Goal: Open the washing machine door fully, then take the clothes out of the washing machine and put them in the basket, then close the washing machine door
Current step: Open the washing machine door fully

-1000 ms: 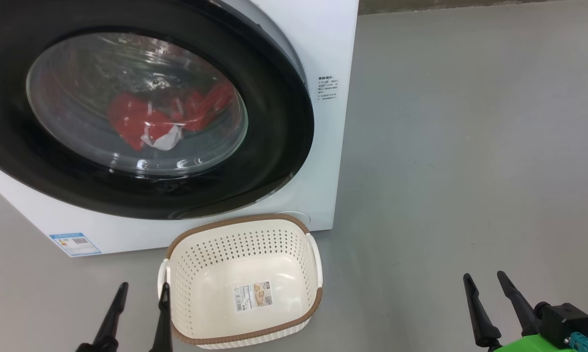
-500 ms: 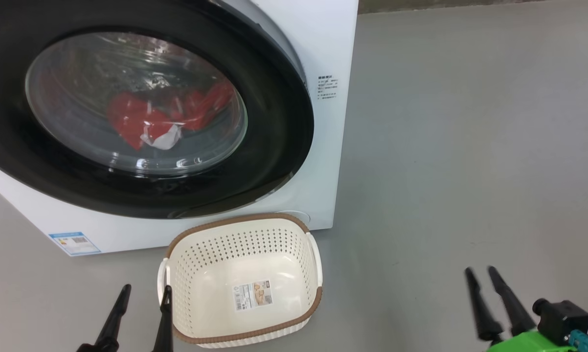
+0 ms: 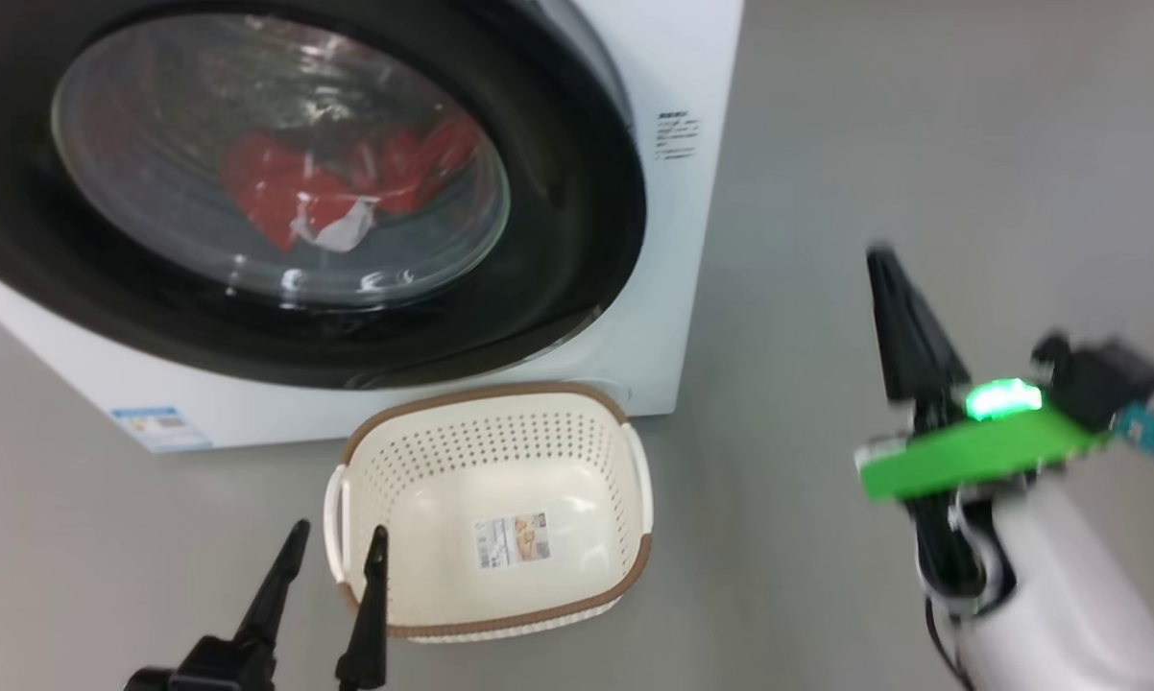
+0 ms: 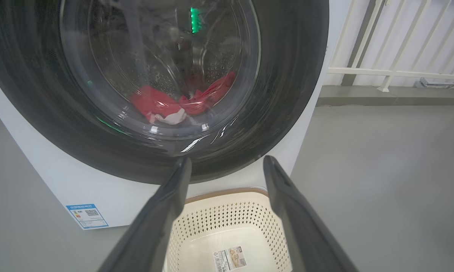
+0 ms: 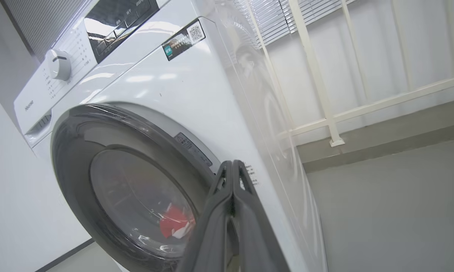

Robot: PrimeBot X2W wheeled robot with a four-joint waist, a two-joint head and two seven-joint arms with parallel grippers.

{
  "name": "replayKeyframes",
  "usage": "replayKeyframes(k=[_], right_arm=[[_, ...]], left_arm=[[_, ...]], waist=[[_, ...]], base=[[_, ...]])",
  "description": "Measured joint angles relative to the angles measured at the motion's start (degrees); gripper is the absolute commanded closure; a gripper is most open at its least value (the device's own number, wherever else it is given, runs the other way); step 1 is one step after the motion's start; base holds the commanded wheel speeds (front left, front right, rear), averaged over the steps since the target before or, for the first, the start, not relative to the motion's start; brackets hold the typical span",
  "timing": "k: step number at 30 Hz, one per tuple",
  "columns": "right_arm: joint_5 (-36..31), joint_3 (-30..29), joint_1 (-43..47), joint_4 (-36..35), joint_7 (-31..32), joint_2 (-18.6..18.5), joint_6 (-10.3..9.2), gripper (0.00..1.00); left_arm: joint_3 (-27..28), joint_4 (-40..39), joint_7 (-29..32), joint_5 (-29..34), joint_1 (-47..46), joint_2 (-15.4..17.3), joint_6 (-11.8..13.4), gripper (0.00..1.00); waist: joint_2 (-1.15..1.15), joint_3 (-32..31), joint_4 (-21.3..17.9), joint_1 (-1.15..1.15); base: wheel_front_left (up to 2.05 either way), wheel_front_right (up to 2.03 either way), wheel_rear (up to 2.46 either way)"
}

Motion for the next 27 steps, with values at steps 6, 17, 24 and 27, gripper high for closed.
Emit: replayKeyframes(k=[6,17,24,27], right_arm=[[6.8,4.3,-10.6,1.4,0.0,-3.3,0.00,1.00],[26.3,15.7,-24.5,6.1,1.3,-11.9,0.00,1.00],[41.3,21.3,-29.8,5.0,8.0,-16.6,0.00,1.00],[46.6,21.3,-31.9,4.1,10.8,-18.0,0.00,1.00]], left_arm=[[-1.9,0.5,0.0,-1.5,-2.1,-0.1,0.0,0.00],[-4.9,1.0,0.0,-3.4,-7.6,-0.1,0.1,0.00],[-6.8,1.6,0.0,-4.1,-9.9,-0.2,0.1,0.00],[-7.2,1.8,0.0,-4.6,-10.6,-0.3,0.1,0.00]], waist=[[0.00,2.5,2.3,0.00],[0.00,9.0,7.2,0.00],[0.00,13.0,10.1,0.00],[0.00,14.5,11.1,0.00]], base=[[0.00,0.00,0.00],[0.00,0.00,0.00],[0.00,0.00,0.00],[0.00,0.00,0.00]])
